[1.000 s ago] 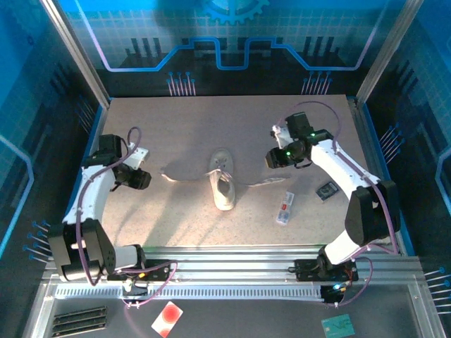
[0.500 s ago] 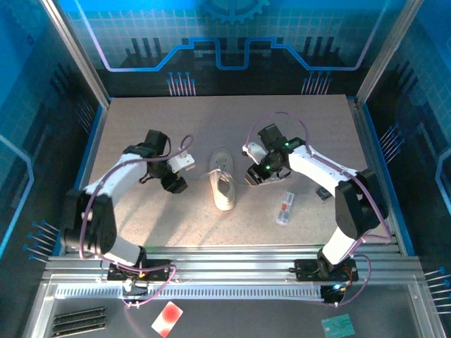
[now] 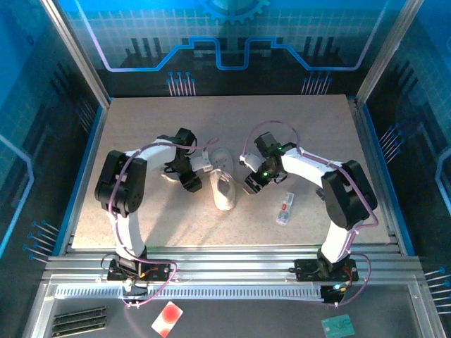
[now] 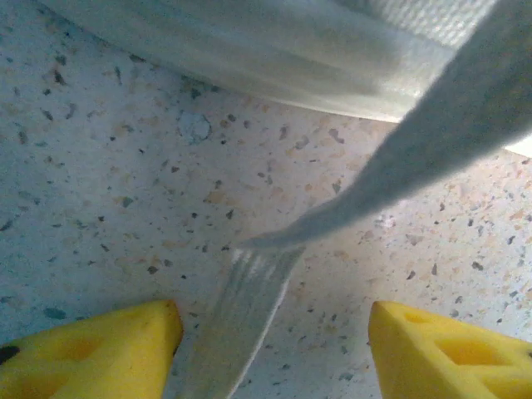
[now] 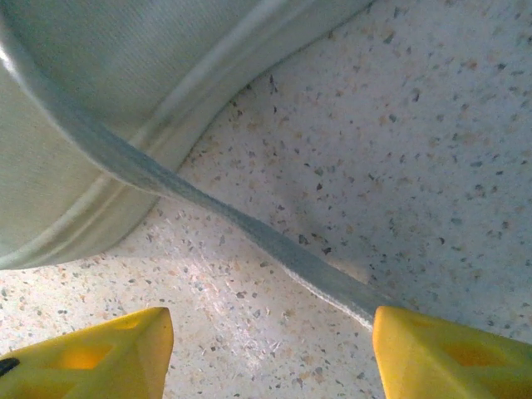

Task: Tie the shoes

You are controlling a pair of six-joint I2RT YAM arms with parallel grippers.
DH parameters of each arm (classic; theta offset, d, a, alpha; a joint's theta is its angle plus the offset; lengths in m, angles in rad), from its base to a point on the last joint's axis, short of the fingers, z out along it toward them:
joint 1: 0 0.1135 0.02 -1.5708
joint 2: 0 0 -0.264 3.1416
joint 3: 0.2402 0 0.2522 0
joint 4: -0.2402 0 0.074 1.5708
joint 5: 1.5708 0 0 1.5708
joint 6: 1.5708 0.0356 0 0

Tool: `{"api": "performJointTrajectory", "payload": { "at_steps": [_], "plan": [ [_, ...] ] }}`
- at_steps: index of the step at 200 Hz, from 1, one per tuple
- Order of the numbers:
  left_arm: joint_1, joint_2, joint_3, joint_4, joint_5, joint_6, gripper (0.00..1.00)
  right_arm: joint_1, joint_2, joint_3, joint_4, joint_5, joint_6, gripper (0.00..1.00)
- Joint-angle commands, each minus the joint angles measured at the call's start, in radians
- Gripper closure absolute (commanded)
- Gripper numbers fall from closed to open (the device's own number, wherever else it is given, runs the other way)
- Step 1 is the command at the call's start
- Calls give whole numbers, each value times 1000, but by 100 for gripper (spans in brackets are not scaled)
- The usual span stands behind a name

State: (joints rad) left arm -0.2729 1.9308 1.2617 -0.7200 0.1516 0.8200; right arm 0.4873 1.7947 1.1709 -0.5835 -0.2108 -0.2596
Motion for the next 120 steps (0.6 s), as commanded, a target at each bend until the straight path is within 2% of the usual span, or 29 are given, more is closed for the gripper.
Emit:
{"api": "performJointTrajectory", "payload": {
  "at_steps": [1, 9, 23, 27, 70, 120],
  "plan": [
    [10, 43, 29, 2, -50, -10, 47, 1, 21, 39, -24, -16, -21, 34],
    [11, 43, 28, -7, -61, 0, 58, 2, 25, 41, -25, -17, -19, 34],
    [12, 37, 25, -27, -65, 7, 94, 1, 31, 42, -29, -8, -18, 33],
    [14, 29, 19, -28, -61, 8, 100, 2, 31, 41, -29, -5, -19, 33],
    [45, -189, -93, 75, 106, -39, 100, -1, 22, 23, -21, 14, -23, 32],
    [49, -381, -118, 125, 301, -158, 100, -5, -18, -30, 37, -10, 12, 33]
  ]
}}
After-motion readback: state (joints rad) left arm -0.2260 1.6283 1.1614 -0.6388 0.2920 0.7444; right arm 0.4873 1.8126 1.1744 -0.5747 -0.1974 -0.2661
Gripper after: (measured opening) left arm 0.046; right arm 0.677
